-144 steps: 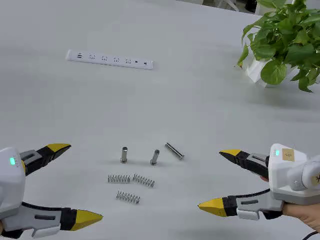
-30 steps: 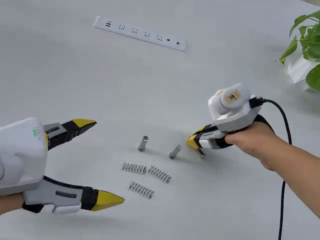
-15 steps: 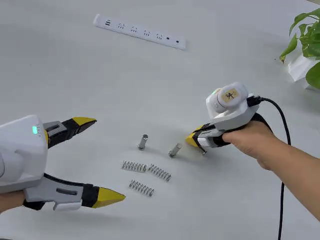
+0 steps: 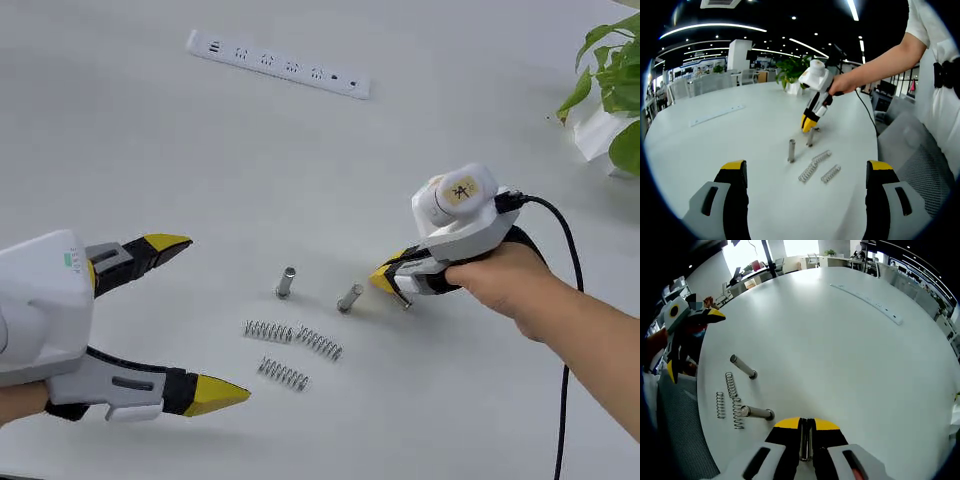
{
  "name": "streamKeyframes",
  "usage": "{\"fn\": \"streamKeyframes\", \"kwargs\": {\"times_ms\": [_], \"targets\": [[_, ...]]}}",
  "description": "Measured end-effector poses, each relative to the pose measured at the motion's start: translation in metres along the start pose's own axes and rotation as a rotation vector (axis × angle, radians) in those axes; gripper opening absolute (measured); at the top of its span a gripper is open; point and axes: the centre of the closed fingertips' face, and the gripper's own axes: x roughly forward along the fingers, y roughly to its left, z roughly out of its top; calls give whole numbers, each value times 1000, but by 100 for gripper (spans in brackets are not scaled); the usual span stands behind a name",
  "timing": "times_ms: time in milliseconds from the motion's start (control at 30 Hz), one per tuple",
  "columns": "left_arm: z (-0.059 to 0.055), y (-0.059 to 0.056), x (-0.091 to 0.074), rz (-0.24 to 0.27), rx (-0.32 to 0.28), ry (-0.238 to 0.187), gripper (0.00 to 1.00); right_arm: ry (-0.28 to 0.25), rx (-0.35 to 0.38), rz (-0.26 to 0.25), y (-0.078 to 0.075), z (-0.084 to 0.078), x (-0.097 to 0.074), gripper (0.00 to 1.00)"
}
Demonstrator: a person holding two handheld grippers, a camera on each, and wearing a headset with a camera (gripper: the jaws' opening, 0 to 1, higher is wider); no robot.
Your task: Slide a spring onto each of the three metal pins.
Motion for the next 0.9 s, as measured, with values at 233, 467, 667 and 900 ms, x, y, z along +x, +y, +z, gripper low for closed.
{"fn": "streamKeyframes", "kwargs": {"times_ms": [233, 467, 667, 900], "targets": [[2, -2, 0, -5, 6, -1, 98, -31, 5, -10, 2, 0, -12, 5], [4, -5, 0, -9, 13, -3, 98, -50, 7, -20, 5, -4, -21, 5], [5, -6, 0, -12, 19, -2, 98, -70, 12, -33, 5, -8, -29, 5], [5, -8, -1, -15, 22, 0, 98, -92, 18, -49, 6, -13, -37, 5]]}}
